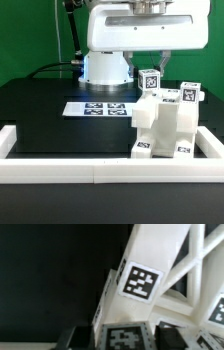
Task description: Assemble chair
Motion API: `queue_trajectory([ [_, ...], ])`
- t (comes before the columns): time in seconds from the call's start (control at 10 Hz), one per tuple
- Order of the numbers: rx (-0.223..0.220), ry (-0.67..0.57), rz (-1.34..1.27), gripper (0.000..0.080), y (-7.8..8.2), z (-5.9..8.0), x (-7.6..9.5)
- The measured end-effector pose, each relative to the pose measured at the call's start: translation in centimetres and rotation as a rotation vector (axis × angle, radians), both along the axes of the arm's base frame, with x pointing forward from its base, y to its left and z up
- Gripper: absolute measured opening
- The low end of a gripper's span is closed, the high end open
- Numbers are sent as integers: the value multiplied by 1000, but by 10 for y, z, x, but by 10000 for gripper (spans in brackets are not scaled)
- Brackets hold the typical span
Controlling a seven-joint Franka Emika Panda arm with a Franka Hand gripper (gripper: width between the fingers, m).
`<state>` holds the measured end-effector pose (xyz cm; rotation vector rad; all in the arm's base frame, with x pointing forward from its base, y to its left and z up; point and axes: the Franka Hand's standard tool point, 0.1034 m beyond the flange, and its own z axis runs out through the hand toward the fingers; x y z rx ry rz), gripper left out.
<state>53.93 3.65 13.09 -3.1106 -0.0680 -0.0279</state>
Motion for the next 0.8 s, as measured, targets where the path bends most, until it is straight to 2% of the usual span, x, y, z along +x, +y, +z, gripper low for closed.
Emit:
queue_trajectory([
  [0.4, -5, 12, 4, 288, 1, -7, -2],
  [0.8, -6, 12, 4, 288, 0, -8, -2],
])
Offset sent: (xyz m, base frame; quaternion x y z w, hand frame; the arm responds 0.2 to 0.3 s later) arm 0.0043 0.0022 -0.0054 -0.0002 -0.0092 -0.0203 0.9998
